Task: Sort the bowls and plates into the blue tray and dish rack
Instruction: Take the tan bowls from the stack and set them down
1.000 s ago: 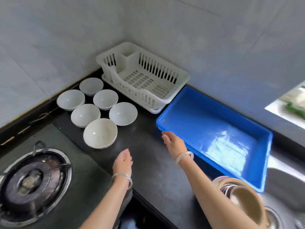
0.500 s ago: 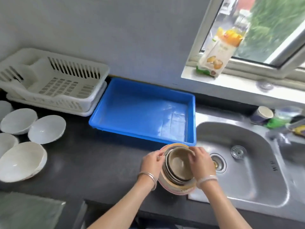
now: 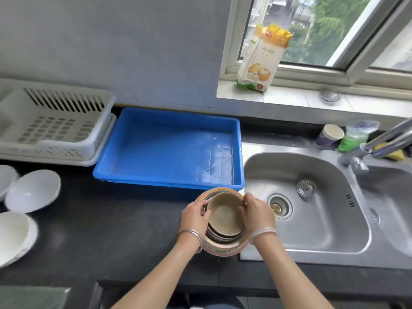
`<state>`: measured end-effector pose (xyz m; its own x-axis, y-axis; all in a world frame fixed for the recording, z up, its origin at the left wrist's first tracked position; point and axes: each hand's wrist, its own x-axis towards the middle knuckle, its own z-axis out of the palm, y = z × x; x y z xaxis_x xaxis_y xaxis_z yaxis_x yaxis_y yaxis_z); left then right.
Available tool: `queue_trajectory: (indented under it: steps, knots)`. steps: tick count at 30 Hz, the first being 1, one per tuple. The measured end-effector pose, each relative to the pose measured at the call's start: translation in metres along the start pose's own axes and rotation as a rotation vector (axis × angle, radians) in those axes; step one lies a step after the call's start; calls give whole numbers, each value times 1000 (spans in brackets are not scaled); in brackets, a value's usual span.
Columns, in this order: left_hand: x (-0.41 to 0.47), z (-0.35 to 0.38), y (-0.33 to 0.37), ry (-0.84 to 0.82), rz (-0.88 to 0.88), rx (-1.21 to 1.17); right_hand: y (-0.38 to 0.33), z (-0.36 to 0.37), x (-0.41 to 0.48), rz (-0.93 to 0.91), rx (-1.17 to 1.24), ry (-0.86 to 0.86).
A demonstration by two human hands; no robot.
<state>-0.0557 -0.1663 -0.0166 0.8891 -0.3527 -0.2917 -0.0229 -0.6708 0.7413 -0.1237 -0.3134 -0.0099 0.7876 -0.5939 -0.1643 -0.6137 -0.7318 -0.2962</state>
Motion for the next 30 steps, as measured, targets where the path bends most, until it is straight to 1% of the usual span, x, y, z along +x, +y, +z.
queue_trajectory:
  steps: [7, 12, 16, 22, 26, 30]
  knots:
    - [4, -3, -2, -17, -50, -78, 2, -12, 1, 21, -15, -7]
    - [6, -2, -3, -20, -61, -70, 12, -24, 2, 47, 149, -37]
    - [7, -1, 1, -23, -67, -45, 20, -32, 4, 112, 299, -17]
    - [8, 1, 8, -6, -39, 55, 29, -36, 3, 160, 376, 23]
    - [6, 1, 15, 60, -34, 37, 31, -39, 0, 170, 443, 46]
    - [8, -5, 20, 77, -68, -24, 31, -44, -3, 169, 485, 76]
